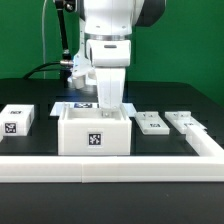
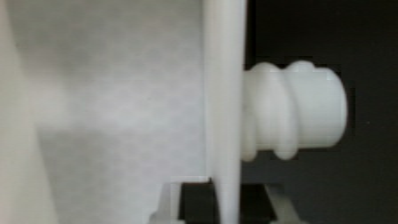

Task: Assemble cabinet

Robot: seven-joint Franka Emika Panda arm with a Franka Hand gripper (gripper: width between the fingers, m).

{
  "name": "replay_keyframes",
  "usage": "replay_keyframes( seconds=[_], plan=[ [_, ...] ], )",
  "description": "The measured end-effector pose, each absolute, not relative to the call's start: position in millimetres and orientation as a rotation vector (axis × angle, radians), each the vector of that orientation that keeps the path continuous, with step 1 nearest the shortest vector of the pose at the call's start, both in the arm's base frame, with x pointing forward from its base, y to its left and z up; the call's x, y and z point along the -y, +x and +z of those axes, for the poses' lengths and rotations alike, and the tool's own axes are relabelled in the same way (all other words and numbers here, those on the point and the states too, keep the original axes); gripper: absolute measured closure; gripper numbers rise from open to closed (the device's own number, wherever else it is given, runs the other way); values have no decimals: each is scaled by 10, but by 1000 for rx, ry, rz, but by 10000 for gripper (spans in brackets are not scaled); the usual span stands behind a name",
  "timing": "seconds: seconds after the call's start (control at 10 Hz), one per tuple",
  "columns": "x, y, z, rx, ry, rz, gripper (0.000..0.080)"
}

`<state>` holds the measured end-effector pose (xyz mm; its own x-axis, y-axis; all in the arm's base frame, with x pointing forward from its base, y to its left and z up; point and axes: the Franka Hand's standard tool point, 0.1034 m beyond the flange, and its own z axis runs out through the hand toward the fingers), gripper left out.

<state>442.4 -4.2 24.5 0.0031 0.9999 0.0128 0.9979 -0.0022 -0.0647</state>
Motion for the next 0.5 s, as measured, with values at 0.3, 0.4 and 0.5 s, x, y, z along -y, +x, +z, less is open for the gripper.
replay_keyframes(
  seconds=[0.3,0.4,0.5],
  plan=[
    [38,4487,238,2182,-2187,49,760],
    [13,4581,237,2190,-2186,36,760],
    [-12,4676,235,2199,-2187,20,760]
  ],
)
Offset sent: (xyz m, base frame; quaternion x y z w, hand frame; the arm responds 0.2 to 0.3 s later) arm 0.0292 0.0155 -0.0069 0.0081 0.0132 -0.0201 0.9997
